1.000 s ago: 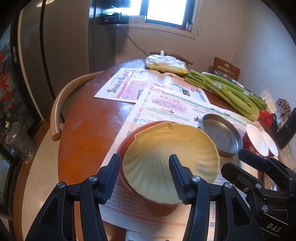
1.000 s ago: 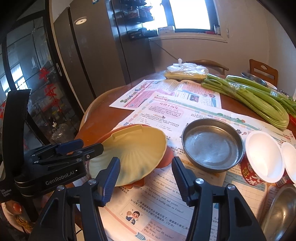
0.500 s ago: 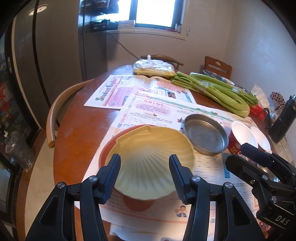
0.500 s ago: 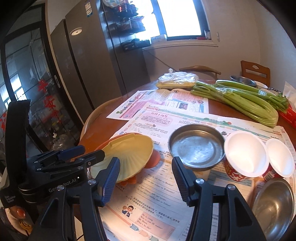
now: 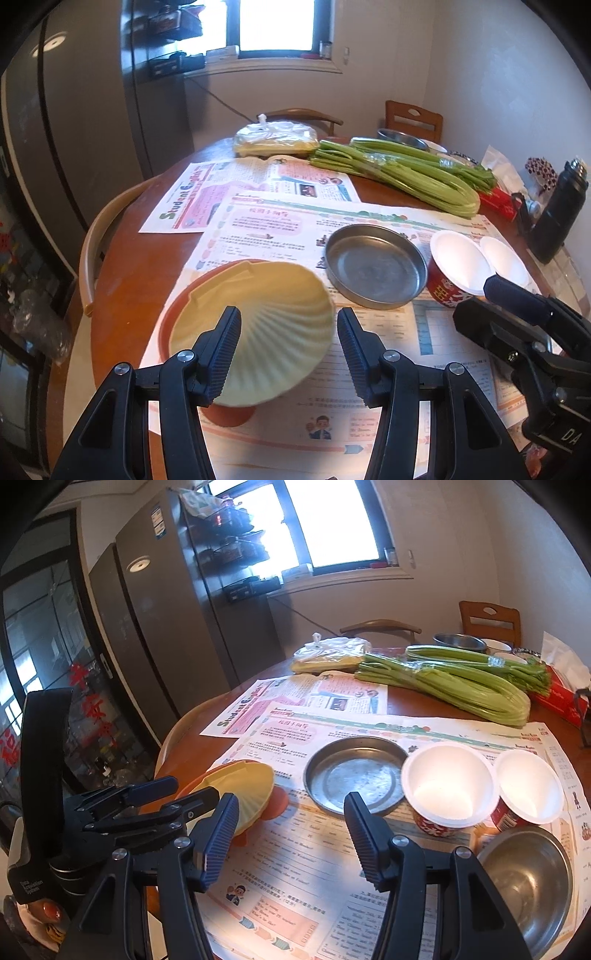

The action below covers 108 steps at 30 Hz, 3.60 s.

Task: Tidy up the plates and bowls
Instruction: 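Open the left gripper to release the yellow plate, then move the left gripper to the rim of the shallow steel pan, then close the left gripper on the steel pan rim, then lift the steel pan with the left gripper and carry it over the plate stack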

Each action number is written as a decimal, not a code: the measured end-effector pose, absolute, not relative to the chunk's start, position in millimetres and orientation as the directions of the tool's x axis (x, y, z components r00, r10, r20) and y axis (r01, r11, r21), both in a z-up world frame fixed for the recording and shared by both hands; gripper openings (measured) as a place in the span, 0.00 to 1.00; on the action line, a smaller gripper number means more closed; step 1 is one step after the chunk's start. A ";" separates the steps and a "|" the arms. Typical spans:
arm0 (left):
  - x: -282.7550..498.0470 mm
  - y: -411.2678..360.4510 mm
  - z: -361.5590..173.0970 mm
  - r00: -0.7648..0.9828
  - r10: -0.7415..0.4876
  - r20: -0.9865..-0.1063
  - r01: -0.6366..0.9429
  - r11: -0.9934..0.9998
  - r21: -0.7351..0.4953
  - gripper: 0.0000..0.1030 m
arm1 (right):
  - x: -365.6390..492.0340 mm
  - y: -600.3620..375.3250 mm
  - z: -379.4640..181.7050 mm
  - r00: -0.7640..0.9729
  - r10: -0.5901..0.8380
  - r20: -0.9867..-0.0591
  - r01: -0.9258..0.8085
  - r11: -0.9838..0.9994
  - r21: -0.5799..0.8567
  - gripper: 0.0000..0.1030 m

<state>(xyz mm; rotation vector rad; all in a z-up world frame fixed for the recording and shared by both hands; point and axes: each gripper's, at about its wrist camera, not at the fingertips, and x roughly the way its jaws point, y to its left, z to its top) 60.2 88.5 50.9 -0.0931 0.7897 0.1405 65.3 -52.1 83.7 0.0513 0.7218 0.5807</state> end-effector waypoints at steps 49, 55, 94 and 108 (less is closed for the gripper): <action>195.2 66.3 57.8 0.533 -0.100 -0.840 0.064 0.995 -0.077 0.55 | 111.2 -97.3 34.6 0.537 0.504 -0.676 -0.267 0.862 0.431 0.63; 218.6 77.1 36.6 0.496 -0.124 -0.859 0.053 0.992 -0.113 0.55 | 121.4 -71.0 17.1 0.494 0.482 -0.723 -0.260 0.876 0.407 0.63; 242.8 78.0 -13.0 0.435 -0.124 -0.892 0.056 0.992 -0.111 0.32 | 173.8 -54.4 -13.5 0.523 0.395 -0.755 -0.184 0.918 0.352 0.58; 214.5 82.6 4.8 0.468 -0.127 -0.875 0.046 0.992 -0.120 0.32 | 152.6 -50.6 5.2 0.533 0.433 -0.727 -0.240 0.901 0.361 0.58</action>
